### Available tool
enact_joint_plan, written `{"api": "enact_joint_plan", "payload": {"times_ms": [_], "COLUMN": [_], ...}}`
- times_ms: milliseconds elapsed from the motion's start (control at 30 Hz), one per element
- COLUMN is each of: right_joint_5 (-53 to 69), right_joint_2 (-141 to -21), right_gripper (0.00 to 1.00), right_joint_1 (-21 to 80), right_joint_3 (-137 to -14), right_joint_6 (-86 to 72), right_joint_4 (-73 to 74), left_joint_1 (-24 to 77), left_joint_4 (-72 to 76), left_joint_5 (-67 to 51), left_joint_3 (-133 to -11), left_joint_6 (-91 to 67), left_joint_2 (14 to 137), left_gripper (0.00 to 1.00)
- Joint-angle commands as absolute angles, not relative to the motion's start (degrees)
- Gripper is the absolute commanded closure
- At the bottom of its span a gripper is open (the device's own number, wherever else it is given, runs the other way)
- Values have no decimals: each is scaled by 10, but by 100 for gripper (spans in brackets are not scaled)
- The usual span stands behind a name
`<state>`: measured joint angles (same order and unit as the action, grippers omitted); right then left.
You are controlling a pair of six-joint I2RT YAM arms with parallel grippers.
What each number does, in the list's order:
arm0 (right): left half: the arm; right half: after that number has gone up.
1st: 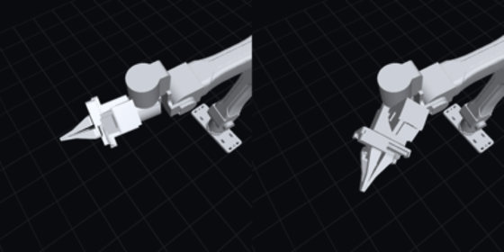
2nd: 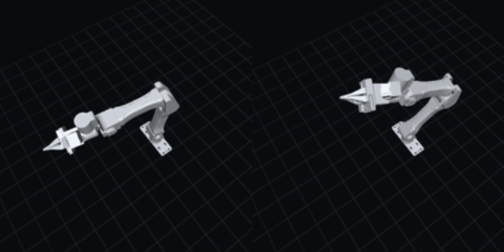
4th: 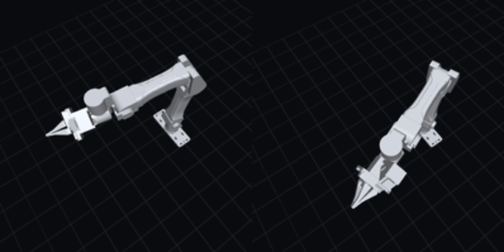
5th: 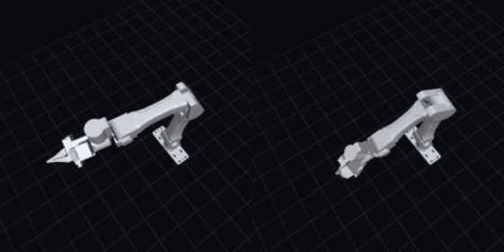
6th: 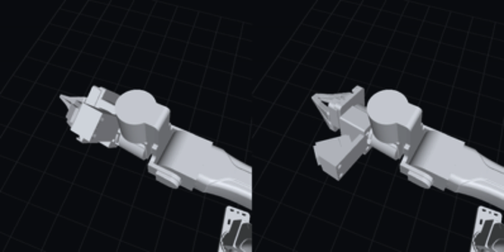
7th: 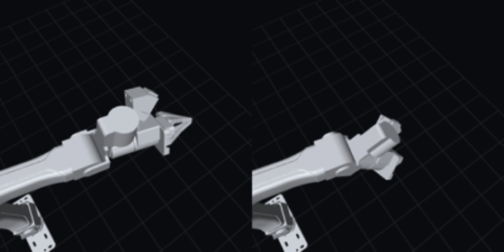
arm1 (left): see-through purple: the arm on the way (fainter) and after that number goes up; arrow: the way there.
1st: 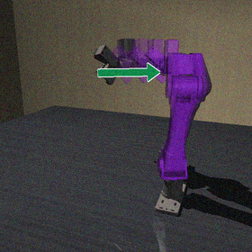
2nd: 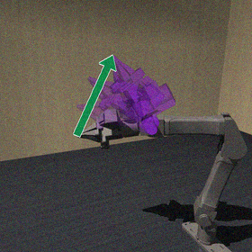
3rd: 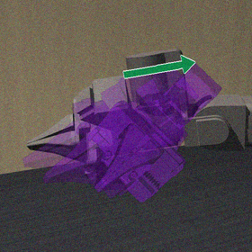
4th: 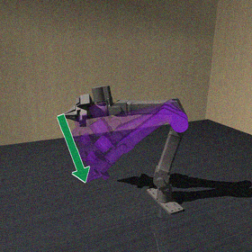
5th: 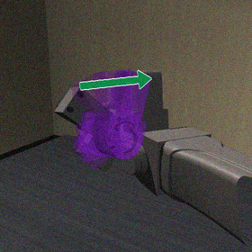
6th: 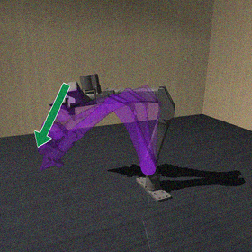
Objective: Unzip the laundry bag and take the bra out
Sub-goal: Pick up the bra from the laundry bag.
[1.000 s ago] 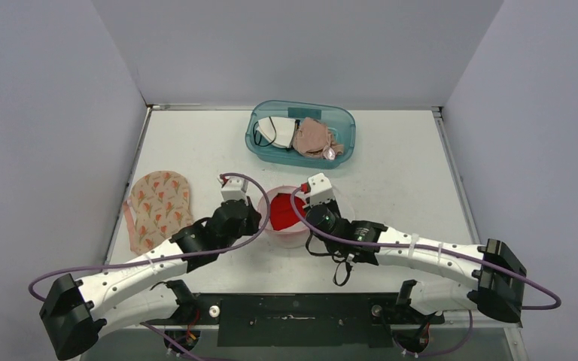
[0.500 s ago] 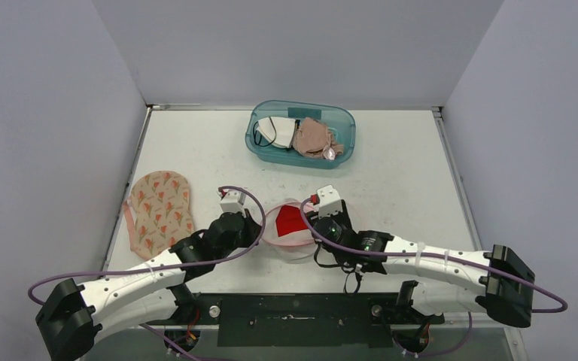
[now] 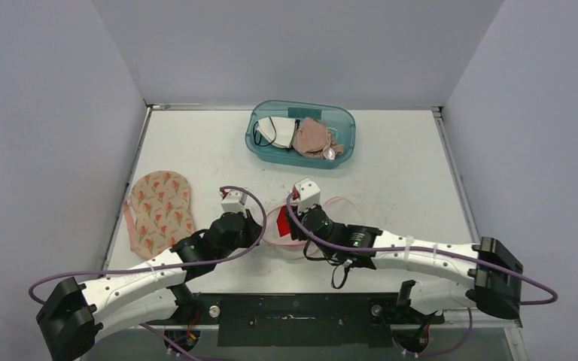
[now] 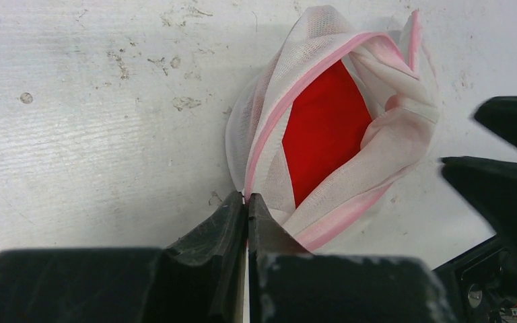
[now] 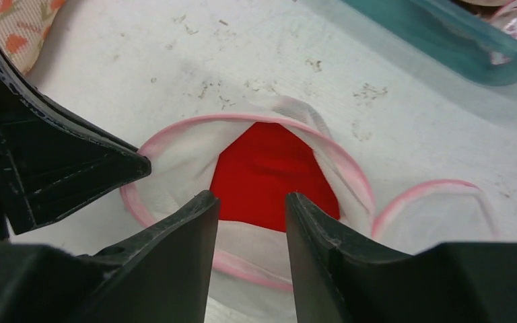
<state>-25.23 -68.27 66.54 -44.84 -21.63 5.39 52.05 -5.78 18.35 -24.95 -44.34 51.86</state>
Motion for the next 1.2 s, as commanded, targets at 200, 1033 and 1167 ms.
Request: {"api": "enact_joint_plan", "payload": {"times_ms": [200,1033,1167], "right_joint_5": [-189,-215,-213], "right_joint_2": [-836,-730,-745], "right_gripper": [67,64,64], "right_joint_1": [666,667,665], "right_joint_3": [-436,-368,-367], "right_joint_6": [-204,-245,-239], "right_joint_4": [-86,-84,-99], "left_joint_1": [525,525,524], "left_joint_4": [-52,-49,-43], "left_joint_5": [207,222,232], "left_joint_3": [-274,-360,-342], "left_joint_6": [-438,-419,-423], "left_joint_2": [537,713,695], "left_gripper": [73,64,81]}}
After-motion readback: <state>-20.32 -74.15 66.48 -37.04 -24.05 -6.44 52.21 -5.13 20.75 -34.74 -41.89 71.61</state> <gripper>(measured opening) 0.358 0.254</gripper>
